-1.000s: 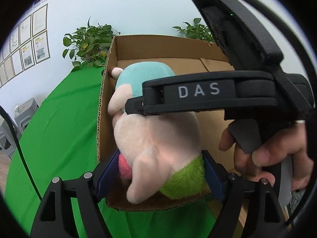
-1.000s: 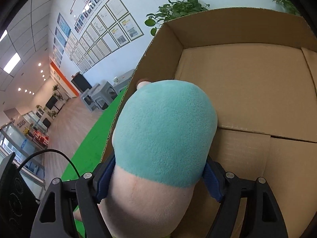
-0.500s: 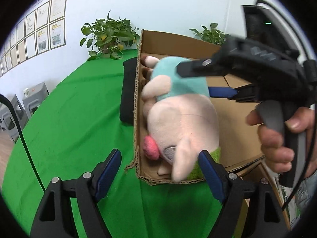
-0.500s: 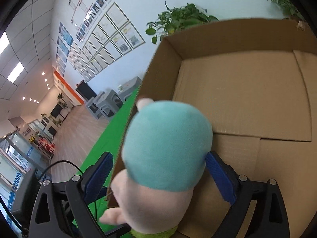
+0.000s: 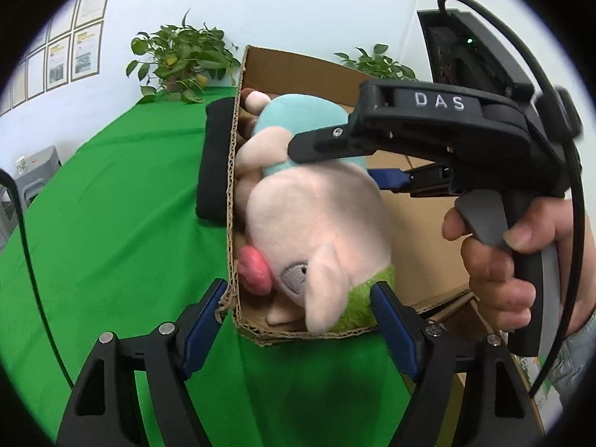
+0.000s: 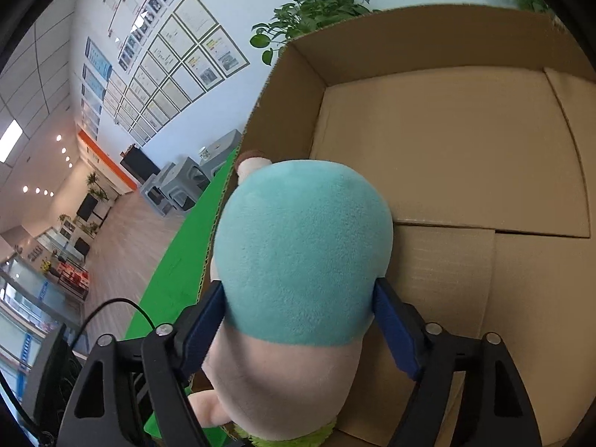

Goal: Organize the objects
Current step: 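Lower the plush toy into the box and open the left gripper, then grasp the narrow cardboard insert tray by its wall with the right gripper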

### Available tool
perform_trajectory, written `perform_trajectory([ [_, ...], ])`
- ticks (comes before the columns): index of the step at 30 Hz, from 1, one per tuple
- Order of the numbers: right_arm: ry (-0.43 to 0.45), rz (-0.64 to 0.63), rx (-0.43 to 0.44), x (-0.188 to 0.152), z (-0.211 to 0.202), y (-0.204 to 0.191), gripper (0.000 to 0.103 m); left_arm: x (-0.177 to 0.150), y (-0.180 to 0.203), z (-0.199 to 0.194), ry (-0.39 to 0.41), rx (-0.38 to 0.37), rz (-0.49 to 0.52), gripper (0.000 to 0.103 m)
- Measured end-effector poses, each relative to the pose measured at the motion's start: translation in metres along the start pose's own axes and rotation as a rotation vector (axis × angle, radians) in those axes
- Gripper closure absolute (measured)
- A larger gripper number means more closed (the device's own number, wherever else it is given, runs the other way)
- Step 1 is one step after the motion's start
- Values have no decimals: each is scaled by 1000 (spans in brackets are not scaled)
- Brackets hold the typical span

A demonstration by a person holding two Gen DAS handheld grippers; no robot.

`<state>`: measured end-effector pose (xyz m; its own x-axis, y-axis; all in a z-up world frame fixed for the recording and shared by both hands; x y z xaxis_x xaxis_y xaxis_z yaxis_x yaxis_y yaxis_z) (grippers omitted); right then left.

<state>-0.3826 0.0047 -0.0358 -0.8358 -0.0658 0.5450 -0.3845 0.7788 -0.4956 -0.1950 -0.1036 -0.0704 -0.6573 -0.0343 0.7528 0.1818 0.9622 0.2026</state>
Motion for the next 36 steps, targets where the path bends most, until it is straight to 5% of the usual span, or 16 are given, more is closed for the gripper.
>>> perform_trajectory([
  [3, 7, 16, -19, -3, -5, 3, 16, -3, 4, -2, 4, 10, -1, 31],
  [7, 109, -99, -182, -15, -55, -12, 9, -3, 0, -2, -11, 24, -12, 36],
  [10, 206, -127, -253, -33, -108, -18, 0, 1, -3, -7, -10, 158, -4, 34],
  [14, 243, -87, -390, -80, -156, 1, 0, 7, 7, -38, 57, 232, -2, 32],
  [18, 226, -106, -487, -137, -190, 16, 0, 4, 32, -83, 156, 312, 24, 20],
  [23, 265, -61, -490, -193, -235, 29, 1, -7, 68, -117, 206, 370, 72, 19],
  [26, 293, -49, -502, -225, -267, 39, 19, -10, 89, -119, 192, 309, 77, 19],
  [28, 310, -54, -527, -241, -283, 40, 57, -13, 102, -123, 188, 262, 70, 19],
  [31, 321, -53, -551, -254, -298, 43, 94, -13, 120, -124, 201, 232, 84, 22],
  [33, 342, -55, -567, -261, -306, 44, 95, -13, 127, -122, 205, 232, 91, 48],
  [35, 345, -64, -568, -265, -312, 44, 96, -14, 126, -114, 181, 262, 80, 97],
  [36, 351, -69, -573, -267, -314, 44, 96, -13, 124, -110, 167, 271, 67, 98],
])
Point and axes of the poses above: each gripper's, at about its wrist camera, not at the fingertips, and z roughly the way its jaws point, y to its right, x to its top, the point moved 6 cm from there along z, roughly the way its jaws point, and after that the axes turned 1 degree about x, right-handed, at the moved point
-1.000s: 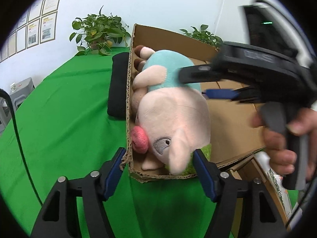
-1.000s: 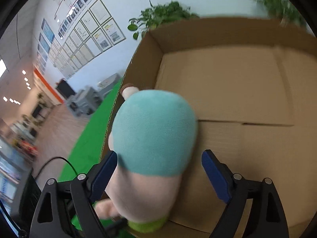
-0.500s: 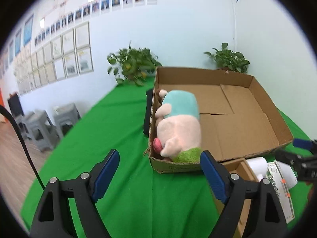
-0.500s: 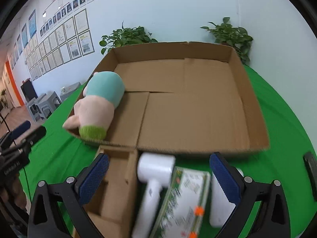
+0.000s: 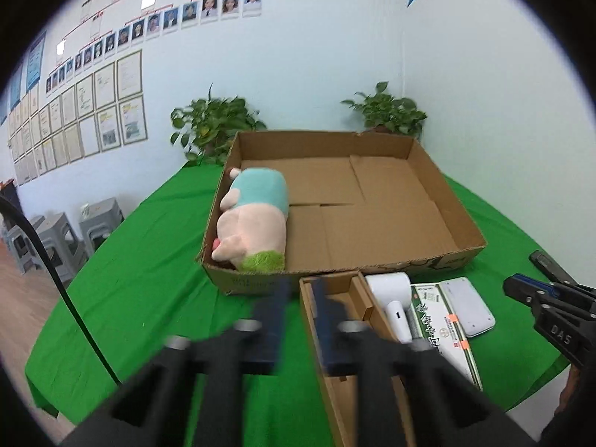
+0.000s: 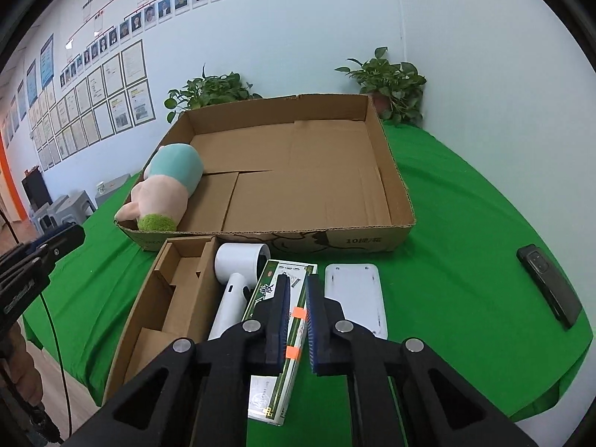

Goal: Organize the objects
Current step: 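Grasp the narrow cardboard insert tray by its wall with the right gripper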

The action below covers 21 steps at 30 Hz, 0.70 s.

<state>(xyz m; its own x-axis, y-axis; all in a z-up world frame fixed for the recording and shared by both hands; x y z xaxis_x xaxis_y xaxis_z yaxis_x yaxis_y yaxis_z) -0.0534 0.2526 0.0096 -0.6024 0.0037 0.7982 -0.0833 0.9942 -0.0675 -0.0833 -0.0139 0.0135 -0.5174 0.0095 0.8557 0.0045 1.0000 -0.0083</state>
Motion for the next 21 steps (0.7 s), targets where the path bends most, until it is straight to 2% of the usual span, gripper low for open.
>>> perform_trajectory([
  [3, 28, -40, -27, 2, -1, -2, 93, -1, -6, 10, -14, 32, -19, 98],
  [4, 40, -50, -33, 3, -1, -2, 80, -1, -8, 12, -15, 48, -22, 91],
  [5, 48, -63, -34, 3, 0, -3, 66, -2, -10, 16, -17, 58, -21, 73],
  [6, 55, -74, -27, 2, 1, -4, 21, -3, -12, 17, -16, 60, -23, 59],
  [7, 68, -74, -13, 1, 1, -4, 2, -4, -13, 17, -12, 56, -26, 31],
  [8, 86, -72, -7, 1, 1, -3, 0, -5, -15, 17, 3, 59, -32, 22],
  [9, 89, -75, -10, 1, 4, -3, 0, -5, -16, 17, 22, 72, -28, 22],
  [11, 81, -84, 6, 1, 12, -3, 0, -7, -15, 22, 13, 101, 2, 22],
  [15, 50, -74, 65, -2, 27, -6, 0, -13, -8, 35, -44, 59, 28, 22],
  [17, 28, -73, 130, -7, 31, -11, 0, -17, -5, 45, -79, 20, 26, 22],
  [21, -69, -51, 347, -26, 37, -34, 0, -30, -1, 62, -174, -63, 10, 23],
])
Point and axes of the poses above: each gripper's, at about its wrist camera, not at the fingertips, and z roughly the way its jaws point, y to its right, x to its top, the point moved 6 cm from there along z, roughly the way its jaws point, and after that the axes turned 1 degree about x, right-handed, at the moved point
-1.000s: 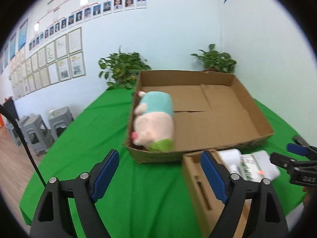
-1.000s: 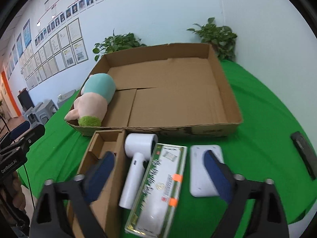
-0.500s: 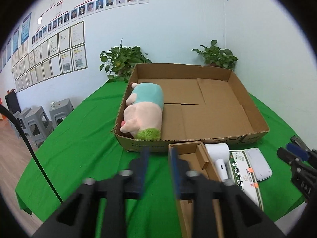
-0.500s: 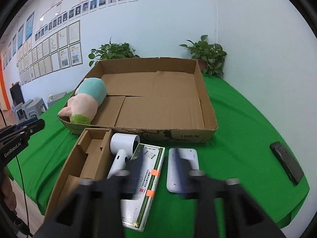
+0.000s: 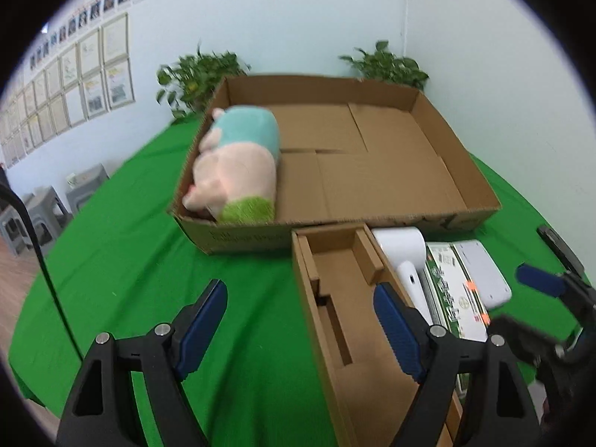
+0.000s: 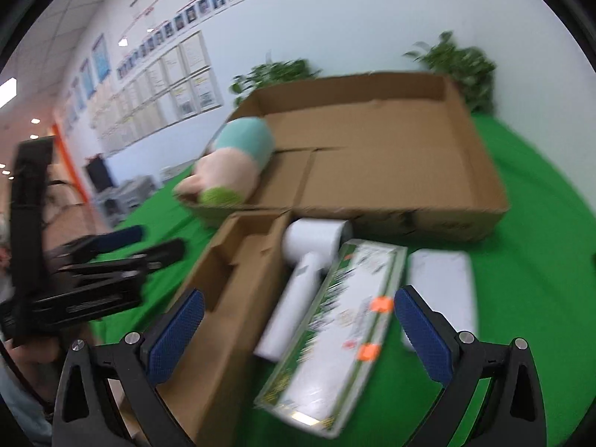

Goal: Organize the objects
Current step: 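Grasp the narrow cardboard insert tray by its wall with the right gripper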

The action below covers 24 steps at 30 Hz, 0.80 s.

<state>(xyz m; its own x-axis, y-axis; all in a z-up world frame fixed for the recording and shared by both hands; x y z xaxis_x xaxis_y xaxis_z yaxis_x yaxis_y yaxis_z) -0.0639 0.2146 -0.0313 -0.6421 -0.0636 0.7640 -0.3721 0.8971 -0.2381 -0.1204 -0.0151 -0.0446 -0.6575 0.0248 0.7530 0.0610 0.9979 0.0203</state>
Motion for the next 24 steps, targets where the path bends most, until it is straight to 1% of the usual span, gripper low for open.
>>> perform_trajectory([
  [1, -16, -15, 20, -6, 3, -7, 0, -4, 1, 4, -25, -20, -2, 23],
  [3, -50, -43, 24, -15, 12, -18, 2, -11, -1, 11, -69, -54, -21, 23],
  [5, -86, -70, 7, -22, 26, -28, 9, -17, -3, 19, -99, -88, -50, 23],
  [6, -97, -81, -1, -23, 32, -32, 15, -18, -3, 22, -110, -96, -59, 23],
  [7, -108, -95, -7, -24, 37, -36, 23, -19, -3, 26, -119, -105, -64, 23],
  [9, -123, -117, -5, -27, 45, -45, 33, -21, -2, 30, -134, -120, -68, 23],
  [10, -131, -132, -13, -29, 48, -49, 36, -22, -1, 33, -141, -130, -69, 24],
  [11, -136, -142, -24, -31, 50, -51, 38, -23, -1, 35, -152, -139, -73, 27],
  [12, -145, -148, -30, -33, 53, -53, 43, -25, -1, 37, -166, -145, -76, 28],
  [13, -163, -147, -28, -36, 57, -56, 50, -28, 0, 39, -179, -153, -80, 32],
  [14, -184, -145, -24, -39, 62, -59, 54, -31, 0, 41, -192, -163, -84, 36],
  [15, -180, -141, -13, -38, 64, -59, 58, -34, 0, 42, -200, -170, -87, 38],
  [16, -183, -142, -1, -39, 64, -62, 64, -36, 0, 43, -207, -177, -91, 44],
  [17, -181, -149, 2, -39, 65, -66, 65, -39, -1, 43, -217, -185, -93, 52],
  [18, -178, -163, -3, -39, 65, -70, 65, -42, -2, 44, -227, -193, -97, 58],
  [20, -182, -171, 17, -41, 65, -77, 71, -45, -5, 40, -226, -223, -113, 72],
  [21, -184, -173, 30, -41, 64, -80, 74, -46, -6, 36, -224, -228, -113, 74],
  [22, -185, -179, 42, -42, 63, -84, 74, -48, -8, 34, -226, -229, -110, 78],
  [24, -189, -183, 65, -47, 62, -94, 72, -55, -14, 25, -233, -218, -118, 78],
])
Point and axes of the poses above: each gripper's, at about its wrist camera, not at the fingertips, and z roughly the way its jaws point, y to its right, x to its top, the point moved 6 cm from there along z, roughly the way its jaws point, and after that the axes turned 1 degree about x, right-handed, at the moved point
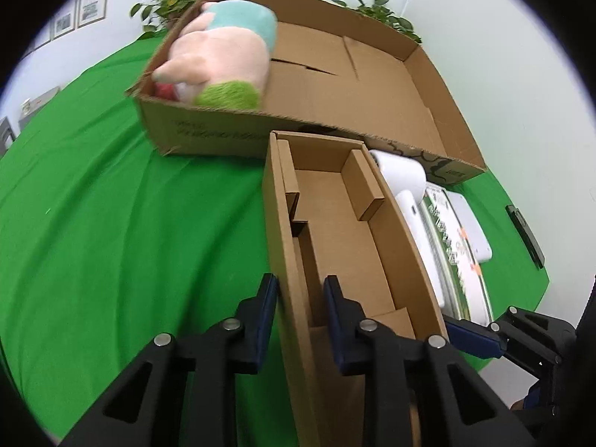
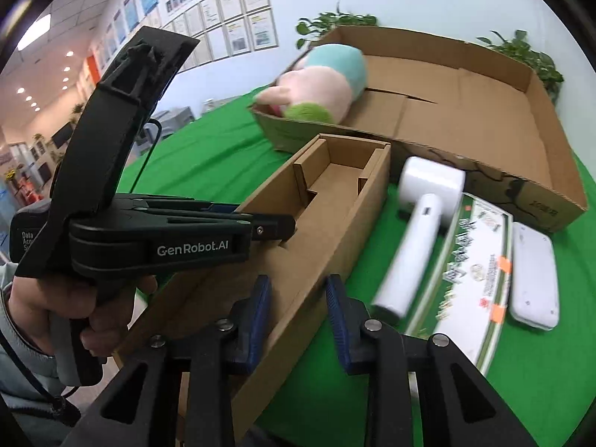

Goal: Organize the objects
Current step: 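Grasp the narrow cardboard insert tray by its wall with the right gripper, then lift the insert tray with the right gripper and lower it into the box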

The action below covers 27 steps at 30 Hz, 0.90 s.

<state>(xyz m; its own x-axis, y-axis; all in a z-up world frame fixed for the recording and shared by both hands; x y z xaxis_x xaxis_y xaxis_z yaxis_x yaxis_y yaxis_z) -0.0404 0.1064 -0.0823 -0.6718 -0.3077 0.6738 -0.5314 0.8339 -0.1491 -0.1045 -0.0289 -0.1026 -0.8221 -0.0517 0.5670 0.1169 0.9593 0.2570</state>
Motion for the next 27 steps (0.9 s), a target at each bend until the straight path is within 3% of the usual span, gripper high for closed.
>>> perform_trajectory([
  [3, 1, 16, 3, -4, 2, -7, 69, -12, -4, -11, -25, -11, -8, 78],
  [6, 10, 67, -28, 0, 4, -1, 51, -18, -4, -17, -40, -13, -11, 78],
  [10, -15, 138, -77, 4, 13, 15, 51, -15, -9, -13, -49, 36, -9, 78],
  [14, -18, 147, -91, 6, 14, 17, 51, -14, -16, -12, -62, 46, -20, 62],
  [17, -18, 170, -86, 7, 16, 21, 52, -13, -18, -12, -58, 38, -17, 62],
  [19, -15, 176, -82, 8, 17, 21, 58, -15, -19, -12, -52, 37, -15, 62],
  [23, -9, 145, -82, 9, 17, 11, 79, -18, -14, -13, -55, 4, -11, 84],
  [27, -15, 121, -90, 8, 16, 5, 82, -20, -8, -14, -44, 58, 15, 86],
])
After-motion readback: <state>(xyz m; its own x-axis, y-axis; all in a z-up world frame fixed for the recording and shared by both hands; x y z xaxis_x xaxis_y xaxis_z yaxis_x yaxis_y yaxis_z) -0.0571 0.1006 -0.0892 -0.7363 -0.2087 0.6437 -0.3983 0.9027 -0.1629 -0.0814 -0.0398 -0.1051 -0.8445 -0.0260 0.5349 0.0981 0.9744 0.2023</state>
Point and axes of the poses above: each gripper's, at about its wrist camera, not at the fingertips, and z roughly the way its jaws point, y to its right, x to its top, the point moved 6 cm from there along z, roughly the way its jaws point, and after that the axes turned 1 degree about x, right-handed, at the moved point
